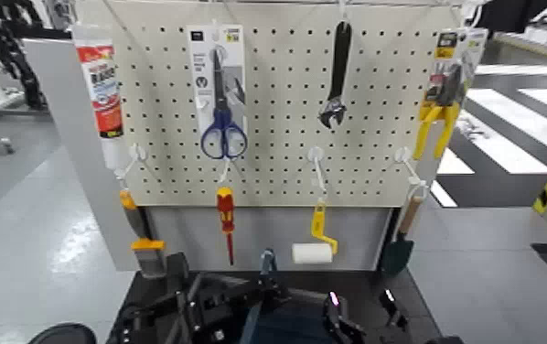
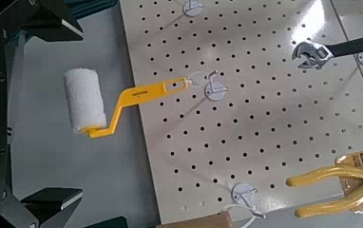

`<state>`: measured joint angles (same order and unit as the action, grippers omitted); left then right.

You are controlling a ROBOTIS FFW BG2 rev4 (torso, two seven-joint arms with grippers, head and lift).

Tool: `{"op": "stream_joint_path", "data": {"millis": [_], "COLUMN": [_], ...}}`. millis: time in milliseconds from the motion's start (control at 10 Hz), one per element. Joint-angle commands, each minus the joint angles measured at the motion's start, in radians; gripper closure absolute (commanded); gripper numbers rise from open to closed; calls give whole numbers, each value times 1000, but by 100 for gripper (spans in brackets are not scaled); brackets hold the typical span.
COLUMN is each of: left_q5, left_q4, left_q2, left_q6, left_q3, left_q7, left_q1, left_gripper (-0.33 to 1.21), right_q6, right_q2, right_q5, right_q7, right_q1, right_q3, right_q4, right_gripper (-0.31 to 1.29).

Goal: Place the crate on the table.

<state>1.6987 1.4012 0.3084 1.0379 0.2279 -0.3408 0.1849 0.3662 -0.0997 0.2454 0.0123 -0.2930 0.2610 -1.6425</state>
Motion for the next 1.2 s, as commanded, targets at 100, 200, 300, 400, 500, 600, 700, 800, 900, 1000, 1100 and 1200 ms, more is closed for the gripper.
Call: {"op": "stream_joint_path", "data": {"millis": [100,200,300,400,500,600,700,800,900,1000,1100,1200], "left_q5": [-8,-10,-11,-11,-11,-10,-11,-11,-14,-14,-14,-14], "left_q4": [-27,-34,-42,-53,-60,-68,-73,-73,-76,-80,-80,-80], "left_q2": [-5,-5,-5,-6,-6,-11,-12,-14,-15,-15,-17,-17], "left_q6": [-53,-75,-99,-110,-137,-144,-150,-160,-171,-182,-191,-197], "left_q3": [27,34,47,56,67,70,74,74,77,82,85,82], "left_q7": [-14,-14,-14,-14,-14,-12,-12,-12,-12,-12,-12,-12], "left_q1": [13,18,21,24,25,31,36,38,38,38,34,28], "left_gripper": [118,118,118,118,118,118,118,118,118,118,118,117], "right_q6": [3,5,8,8,10,10,11,13,14,14,16,16], "right_q2": [0,0,0,0,0,0,-2,-2,-2,-2,-3,-3], "right_q5": [0,2,2,2,3,3,3,5,5,6,8,8], "right_q7": [0,0,0,0,0,0,0,0,0,0,0,0], "right_q1": [0,0,0,0,0,0,0,0,0,2,2,2], "right_q3": [1,0,0,0,0,0,0,0,0,0,0,0], "right_q4": [1,3,3,3,3,3,4,6,6,7,7,9], "right_gripper": [14,14,14,14,14,14,14,14,14,14,14,14]}}
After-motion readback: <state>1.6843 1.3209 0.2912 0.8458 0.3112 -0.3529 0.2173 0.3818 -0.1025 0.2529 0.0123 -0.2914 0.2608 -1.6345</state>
